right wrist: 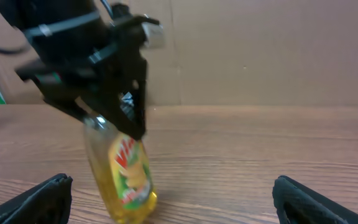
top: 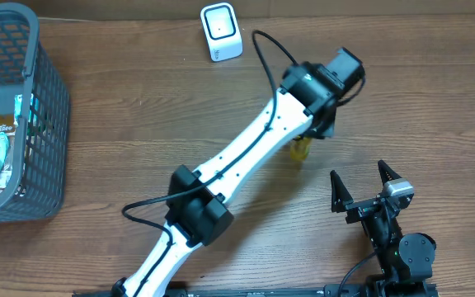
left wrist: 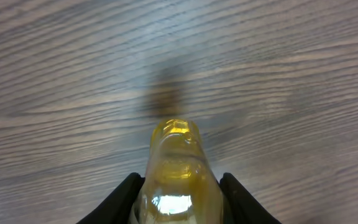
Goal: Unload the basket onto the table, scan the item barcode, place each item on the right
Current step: 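Carry the yellow bottle to the scanner, then set it on the table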
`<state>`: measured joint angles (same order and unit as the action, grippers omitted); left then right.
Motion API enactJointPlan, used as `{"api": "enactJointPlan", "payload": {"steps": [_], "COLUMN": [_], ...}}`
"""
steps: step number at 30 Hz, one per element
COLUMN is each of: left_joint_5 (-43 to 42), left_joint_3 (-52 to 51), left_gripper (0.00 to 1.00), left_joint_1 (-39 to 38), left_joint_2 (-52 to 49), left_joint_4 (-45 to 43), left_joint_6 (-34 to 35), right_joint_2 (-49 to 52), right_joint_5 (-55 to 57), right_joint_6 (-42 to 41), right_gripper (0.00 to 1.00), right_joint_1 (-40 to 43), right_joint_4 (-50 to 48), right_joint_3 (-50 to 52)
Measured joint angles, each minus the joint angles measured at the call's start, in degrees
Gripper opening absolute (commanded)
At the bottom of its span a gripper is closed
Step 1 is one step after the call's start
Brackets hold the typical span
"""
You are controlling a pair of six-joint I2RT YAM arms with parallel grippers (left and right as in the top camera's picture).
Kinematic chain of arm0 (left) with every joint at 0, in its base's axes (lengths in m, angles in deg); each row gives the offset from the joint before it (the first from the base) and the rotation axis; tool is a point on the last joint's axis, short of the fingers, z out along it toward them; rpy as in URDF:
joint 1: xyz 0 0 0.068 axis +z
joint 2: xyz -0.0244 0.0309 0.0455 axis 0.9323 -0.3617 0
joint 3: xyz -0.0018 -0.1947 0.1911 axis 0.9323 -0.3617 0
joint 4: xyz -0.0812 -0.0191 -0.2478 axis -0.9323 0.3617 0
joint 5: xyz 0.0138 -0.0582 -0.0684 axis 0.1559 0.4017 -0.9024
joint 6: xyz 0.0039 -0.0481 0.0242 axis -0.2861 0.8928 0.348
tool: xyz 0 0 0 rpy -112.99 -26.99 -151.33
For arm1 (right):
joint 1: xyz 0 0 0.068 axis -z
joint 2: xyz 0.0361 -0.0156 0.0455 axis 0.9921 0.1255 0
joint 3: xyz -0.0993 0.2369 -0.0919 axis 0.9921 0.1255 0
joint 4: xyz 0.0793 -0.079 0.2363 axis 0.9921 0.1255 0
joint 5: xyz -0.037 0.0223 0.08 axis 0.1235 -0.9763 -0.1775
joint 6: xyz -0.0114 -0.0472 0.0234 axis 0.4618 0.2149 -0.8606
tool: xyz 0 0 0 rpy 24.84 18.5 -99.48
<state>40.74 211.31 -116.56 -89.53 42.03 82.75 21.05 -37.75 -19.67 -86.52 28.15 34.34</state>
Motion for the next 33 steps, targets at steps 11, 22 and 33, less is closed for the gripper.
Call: {"api": "enactJointPlan", "payload": {"steps": [11, 22, 33], "left_joint_5": [1.27, 1.27, 1.25], "left_joint_3": [-0.02, -0.02, -0.28], "left_gripper": [0.20, 0.20, 0.40], "left_joint_1": [-1.40, -2.58, -3.26], "left_joint_2": [-4.48, -4.61, -4.76], "left_joint_4": [-4.98, -6.47, -6.97], "left_joint_6": [0.35, 0.13, 0.04], "right_joint_2": [0.00, 0.00, 0.00], "right_joint_5": [-0.02, -0.02, 0.00], "right_joint_6": [0.02, 0.07, 0.04], "right_gripper": [1.00, 1.00, 1.00], "right_joint_1": [0.00, 0.00, -0.02], "right_joint_4": [0.00, 0.00, 0.00], "right_joint_3": [0.00, 0.00, 0.00]}}
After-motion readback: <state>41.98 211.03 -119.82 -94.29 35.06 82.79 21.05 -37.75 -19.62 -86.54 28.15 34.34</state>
